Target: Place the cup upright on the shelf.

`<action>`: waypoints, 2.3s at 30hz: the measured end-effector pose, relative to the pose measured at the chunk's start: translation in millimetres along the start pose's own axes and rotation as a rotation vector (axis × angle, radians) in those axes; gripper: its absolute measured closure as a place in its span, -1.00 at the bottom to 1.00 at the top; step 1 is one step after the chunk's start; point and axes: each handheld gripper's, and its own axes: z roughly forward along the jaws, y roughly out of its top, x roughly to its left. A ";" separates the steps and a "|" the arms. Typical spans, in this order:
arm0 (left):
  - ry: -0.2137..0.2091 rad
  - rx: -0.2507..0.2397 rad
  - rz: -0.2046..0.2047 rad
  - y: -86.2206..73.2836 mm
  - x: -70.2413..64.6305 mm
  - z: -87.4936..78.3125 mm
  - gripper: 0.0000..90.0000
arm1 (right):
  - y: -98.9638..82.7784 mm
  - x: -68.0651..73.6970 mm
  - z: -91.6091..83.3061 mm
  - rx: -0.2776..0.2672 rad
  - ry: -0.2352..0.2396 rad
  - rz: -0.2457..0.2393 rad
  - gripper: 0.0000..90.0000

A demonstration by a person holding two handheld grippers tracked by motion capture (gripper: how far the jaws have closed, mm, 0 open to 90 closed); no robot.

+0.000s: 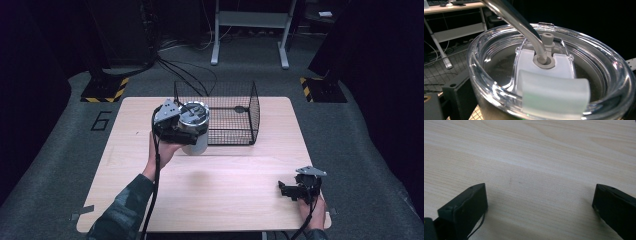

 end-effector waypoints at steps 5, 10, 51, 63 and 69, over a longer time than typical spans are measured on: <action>0.003 -0.005 0.013 9.0 1.4 6.5 -0.94 | 0.0 0.0 0.0 0.000 0.000 0.001 -1.00; 0.007 -0.008 0.016 15.7 2.7 13.4 -0.94 | 0.0 0.0 0.0 0.000 0.000 0.001 -1.00; 0.087 -0.002 -0.047 47.1 38.8 74.9 -0.94 | 0.0 0.0 0.0 0.000 0.000 0.000 -1.00; 0.133 0.021 -0.074 44.0 52.5 97.1 -0.94 | 0.2 0.3 -0.2 0.002 0.001 0.007 -1.00; 0.155 0.025 -0.095 41.0 59.2 107.4 -0.94 | 0.3 -0.3 0.0 0.001 0.002 0.000 -1.00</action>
